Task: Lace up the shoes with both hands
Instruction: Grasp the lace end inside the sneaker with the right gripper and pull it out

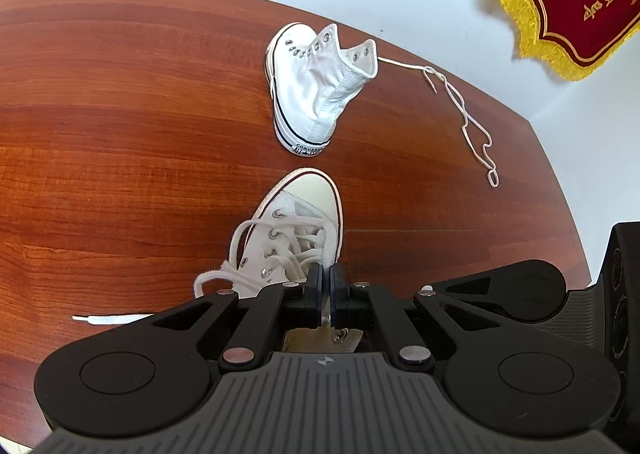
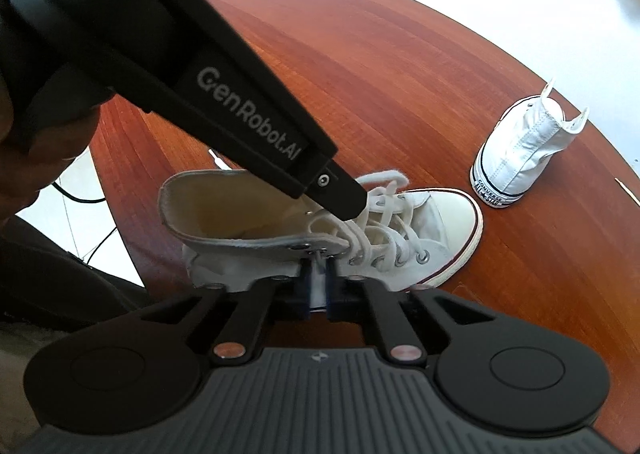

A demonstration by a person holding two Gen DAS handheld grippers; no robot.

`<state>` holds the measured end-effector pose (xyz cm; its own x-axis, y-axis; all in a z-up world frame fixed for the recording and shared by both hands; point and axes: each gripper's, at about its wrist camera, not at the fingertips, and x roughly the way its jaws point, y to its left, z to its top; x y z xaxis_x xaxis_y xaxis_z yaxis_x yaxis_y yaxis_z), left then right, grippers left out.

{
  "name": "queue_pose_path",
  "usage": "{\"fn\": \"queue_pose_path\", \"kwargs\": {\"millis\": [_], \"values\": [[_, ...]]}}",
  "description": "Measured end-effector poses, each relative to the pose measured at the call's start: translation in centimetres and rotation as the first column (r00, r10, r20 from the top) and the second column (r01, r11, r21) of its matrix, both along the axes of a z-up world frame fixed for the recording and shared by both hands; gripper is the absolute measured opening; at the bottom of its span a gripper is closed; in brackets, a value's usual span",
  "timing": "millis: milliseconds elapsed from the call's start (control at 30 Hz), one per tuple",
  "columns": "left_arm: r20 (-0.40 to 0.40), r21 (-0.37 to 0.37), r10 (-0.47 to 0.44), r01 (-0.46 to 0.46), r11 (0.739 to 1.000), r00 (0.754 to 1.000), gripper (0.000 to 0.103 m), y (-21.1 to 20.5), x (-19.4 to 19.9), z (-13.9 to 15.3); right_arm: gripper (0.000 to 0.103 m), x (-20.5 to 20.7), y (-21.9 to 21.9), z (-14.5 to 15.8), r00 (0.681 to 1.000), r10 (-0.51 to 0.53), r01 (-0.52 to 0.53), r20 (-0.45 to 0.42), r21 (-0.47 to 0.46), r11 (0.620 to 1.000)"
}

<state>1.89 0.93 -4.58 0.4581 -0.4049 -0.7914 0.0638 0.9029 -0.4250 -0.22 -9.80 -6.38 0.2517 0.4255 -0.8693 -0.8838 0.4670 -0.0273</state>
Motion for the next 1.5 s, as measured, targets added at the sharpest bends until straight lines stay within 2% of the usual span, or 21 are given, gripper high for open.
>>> {"fn": "queue_pose_path", "kwargs": {"millis": [133,267,300,533,667,833,1000,1067,1100,1200,1233,1367,1400,1500], "values": [[-0.005,-0.002,-0.007,0.007,1.000,1.000,0.005,0.2,0.3,0.1,0.002,-0.1,0.0,0.2,1.000,-0.026,0.026,-0.015,-0.005,1.000],[-0.001,-0.005,-0.003,0.003,1.000,1.000,0.023,0.8,0.6,0.5,0.002,-0.2,-0.4,0.7,0.997,-0.066,0.066,-0.028,-0.009,0.998],[-0.001,-0.007,-0.004,0.004,1.000,1.000,0.025,1.0,0.8,0.6,0.002,-0.3,-0.4,0.8,0.997,-0.072,0.071,-0.029,-0.010,0.997],[-0.019,-0.013,-0.025,0.025,1.000,1.000,0.030,2.9,1.7,1.8,0.002,-0.7,-1.5,1.6,0.979,-0.197,0.196,-0.046,-0.024,0.980],[-0.071,-0.046,-0.105,0.102,0.994,0.992,0.030,3.7,2.3,2.1,0.002,-0.9,-1.9,1.8,0.962,-0.271,0.269,-0.047,-0.033,0.963],[-0.113,0.010,-0.249,0.252,0.968,0.962,0.030,2.9,2.3,2.0,0.002,-1.0,-2.7,2.0,0.919,-0.392,0.391,-0.035,-0.036,0.920],[-0.155,0.057,-0.339,0.351,0.934,0.928,0.030,2.5,2.2,1.0,0.002,-0.9,-3.9,1.8,0.840,-0.542,0.542,-0.025,-0.017,0.840],[-0.157,0.070,-0.361,0.375,0.924,0.919,0.030,2.6,2.2,0.8,0.002,-0.7,-4.7,1.5,0.791,-0.612,0.611,-0.011,-0.012,0.791],[-0.157,0.077,-0.370,0.385,0.920,0.916,0.030,2.6,2.2,0.8,0.002,-0.7,-4.9,1.5,0.780,-0.626,0.626,-0.007,-0.012,0.780],[-0.157,0.090,-0.394,0.410,0.908,0.906,0.030,2.7,2.2,0.7,0.002,-0.6,-6.6,1.1,0.699,-0.715,0.715,0.014,-0.013,0.699],[-0.158,0.093,-0.401,0.417,0.904,0.903,0.030,2.8,2.2,0.7,0.002,-0.6,-6.8,1.0,0.690,-0.723,0.724,0.018,-0.015,0.690],[-0.161,0.103,-0.427,0.446,0.889,0.890,0.030,2.8,2.2,0.6,0.002,-0.4,-9.3,0.3,0.593,-0.804,0.805,0.048,-0.031,0.592],[-0.161,0.105,-0.431,0.449,0.887,0.888,0.030,2.8,2.2,0.6,0.002,-0.5,-9.7,0.1,0.583,-0.811,0.813,0.054,-0.034,0.582],[-0.165,0.108,-0.437,0.456,0.883,0.884,0.030,2.8,2.4,0.4,0.002,-0.5,-11.6,-0.4,0.514,-0.854,0.858,0.087,-0.057,0.511]]}}
